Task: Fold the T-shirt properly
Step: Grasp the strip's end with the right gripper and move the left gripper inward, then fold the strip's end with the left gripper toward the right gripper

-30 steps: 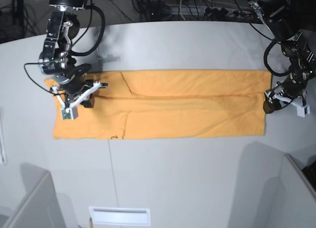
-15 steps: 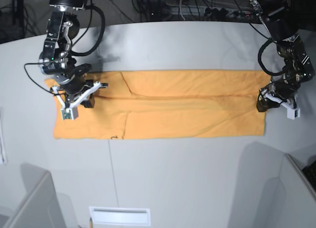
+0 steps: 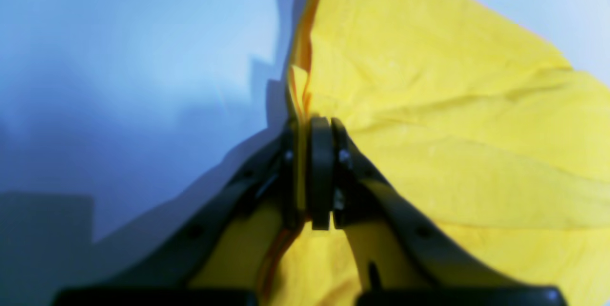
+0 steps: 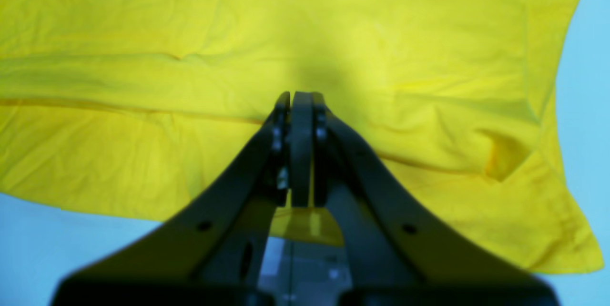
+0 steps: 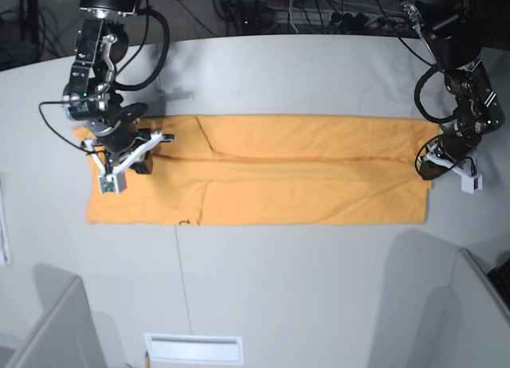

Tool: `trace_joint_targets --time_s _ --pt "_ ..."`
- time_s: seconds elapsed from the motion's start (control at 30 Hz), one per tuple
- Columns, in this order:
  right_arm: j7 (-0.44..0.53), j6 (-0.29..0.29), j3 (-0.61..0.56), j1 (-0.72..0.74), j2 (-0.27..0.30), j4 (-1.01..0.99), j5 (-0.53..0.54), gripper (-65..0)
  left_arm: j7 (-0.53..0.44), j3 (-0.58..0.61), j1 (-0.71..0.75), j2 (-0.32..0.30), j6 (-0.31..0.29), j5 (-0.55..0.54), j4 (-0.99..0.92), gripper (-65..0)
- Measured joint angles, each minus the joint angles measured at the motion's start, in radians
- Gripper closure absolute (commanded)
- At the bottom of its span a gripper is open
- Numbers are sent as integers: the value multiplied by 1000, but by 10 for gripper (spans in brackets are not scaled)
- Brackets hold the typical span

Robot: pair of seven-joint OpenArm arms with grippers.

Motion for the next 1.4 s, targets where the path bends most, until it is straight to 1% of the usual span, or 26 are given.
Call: trace_joint_targets --time_s 0.23,0.3,0.37,0.4,0.47,0.53,0.57,0.67,0.77,0.8,0.87,0.9,0.93,1.07,1.13,1.2,1.4 --pt "0 0 0 0 0 0 0 0 28 -4 -2 -61 5 26 9 0" --pt "0 0 0 0 0 2 0 0 33 -5 5 -70 26 51 56 0" --pt "0 0 0 -1 0 2 0 0 37 -6 14 -71 23 47 128 0" --pt "0 0 0 -1 0 2 14 0 37 -3 23 -75 19 40 163 0" --pt "0 0 6 -1 0 2 77 0 19 2 58 -78 14 27 229 0" --pt "2 0 8 0 3 2 135 0 31 5 96 -73 16 37 274 0" --pt "1 0 8 0 6 2 155 0 41 7 120 -69 16 47 299 0" --pt "0 0 8 0 6 1 159 0 41 7 173 -46 22 50 401 0" --pt "1 0 8 2 5 1 159 0 37 75 201 -28 26 48 513 0" --pt "0 0 8 2 6 1 161 0 35 102 208 -22 36 53 542 0" --pt "0 0 8 2 5 1 159 0 42 159 219 -17 79 97 594 0" --pt "0 0 8 2 5 1 159 0 42 177 220 -12 84 100 612 0" --pt "0 0 8 3 5 1 159 0 42 195 220 -3 101 111 634 0" --pt "0 0 8 2 3 1 158 0 45 276 209 34 95 106 667 0" --pt "0 0 8 2 6 0 159 0 104 307 196 58 94 108 673 0" --pt "0 0 9 0 6 0 158 0 125 328 182 78 95 113 687 0" --pt "0 0 10 0 6 0 159 0 129 433 138 135 96 114 696 0"
